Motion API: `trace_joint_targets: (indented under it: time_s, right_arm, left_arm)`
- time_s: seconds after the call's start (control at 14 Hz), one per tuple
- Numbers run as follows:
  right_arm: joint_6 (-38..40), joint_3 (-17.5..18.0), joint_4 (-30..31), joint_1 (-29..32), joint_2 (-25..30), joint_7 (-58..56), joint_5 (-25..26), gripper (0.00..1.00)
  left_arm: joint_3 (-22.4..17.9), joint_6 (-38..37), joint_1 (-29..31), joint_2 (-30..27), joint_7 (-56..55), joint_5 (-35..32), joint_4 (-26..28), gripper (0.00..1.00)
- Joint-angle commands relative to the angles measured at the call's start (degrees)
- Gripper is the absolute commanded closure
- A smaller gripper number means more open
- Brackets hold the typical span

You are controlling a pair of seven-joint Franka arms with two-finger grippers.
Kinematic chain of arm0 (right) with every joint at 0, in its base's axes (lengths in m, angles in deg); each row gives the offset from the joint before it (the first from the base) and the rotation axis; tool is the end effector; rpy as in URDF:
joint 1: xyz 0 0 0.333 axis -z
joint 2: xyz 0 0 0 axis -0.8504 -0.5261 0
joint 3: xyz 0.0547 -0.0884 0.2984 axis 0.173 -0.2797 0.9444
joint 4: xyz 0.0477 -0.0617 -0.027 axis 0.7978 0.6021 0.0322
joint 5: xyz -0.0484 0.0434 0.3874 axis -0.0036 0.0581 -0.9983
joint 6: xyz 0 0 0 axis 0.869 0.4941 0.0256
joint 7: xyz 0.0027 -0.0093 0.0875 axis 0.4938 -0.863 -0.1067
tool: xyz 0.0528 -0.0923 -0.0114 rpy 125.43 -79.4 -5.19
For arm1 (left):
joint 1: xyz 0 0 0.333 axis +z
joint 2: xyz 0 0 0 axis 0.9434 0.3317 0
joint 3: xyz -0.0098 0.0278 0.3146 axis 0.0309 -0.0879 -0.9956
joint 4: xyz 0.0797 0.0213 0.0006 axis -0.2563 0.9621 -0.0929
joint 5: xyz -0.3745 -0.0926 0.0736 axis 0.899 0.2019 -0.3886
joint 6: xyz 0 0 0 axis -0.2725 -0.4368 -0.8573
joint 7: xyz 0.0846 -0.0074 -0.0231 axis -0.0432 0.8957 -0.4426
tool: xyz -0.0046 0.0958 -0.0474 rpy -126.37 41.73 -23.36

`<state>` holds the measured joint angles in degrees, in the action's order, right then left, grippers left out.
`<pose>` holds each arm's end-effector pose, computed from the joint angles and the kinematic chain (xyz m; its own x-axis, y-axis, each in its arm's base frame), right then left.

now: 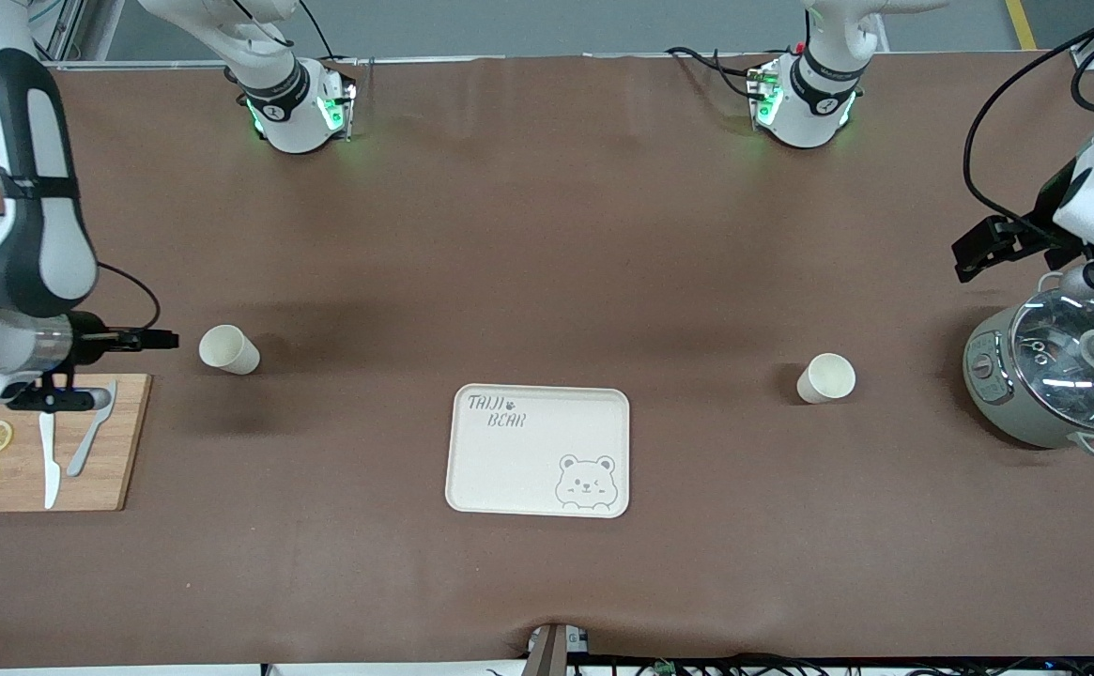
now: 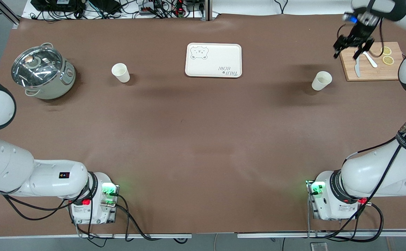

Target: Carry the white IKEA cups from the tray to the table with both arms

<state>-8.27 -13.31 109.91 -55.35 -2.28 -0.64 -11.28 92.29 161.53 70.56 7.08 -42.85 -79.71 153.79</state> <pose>0.6137 -0.0999 0.3801 0.9443 -0.0004 -0.3290 -0.0264 -0.9968 -0.0748 0.5614 -0.0555 0.6312 0.9953 0.0899 0.0348 0.0926 -0.9920 -0.0857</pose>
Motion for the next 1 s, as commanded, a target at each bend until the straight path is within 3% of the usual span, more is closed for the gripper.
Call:
trace_joint_targets:
  time_s: [0.0, 0.36, 0.64, 0.93]
  right_arm:
    - [11.62, 0.76, -15.32, 0.78, -6.37, -0.28, 2.18, 0.00]
    - [20.69, 1.80, -24.49, 0.34, -2.79, -0.46, 1.49, 0.00]
    - [20.35, 3.57, -23.80, -2.21, 3.44, -0.46, 1.31, 0.00]
    - [18.51, 3.48, -17.04, -2.55, 10.74, -0.63, 1.74, 0.00]
  left_arm:
    - [-0.49, -0.79, -0.11, -4.27, 1.95, 1.29, 3.17, 0.00]
    - [-0.66, -0.62, -0.46, -8.66, 2.84, 3.31, 7.65, 0.00]
    - [-0.84, 0.70, -0.99, -11.05, 2.84, 3.93, 10.47, 0.00]
    - [-0.93, 1.93, -0.29, -9.90, 2.84, 3.93, 10.12, 0.00]
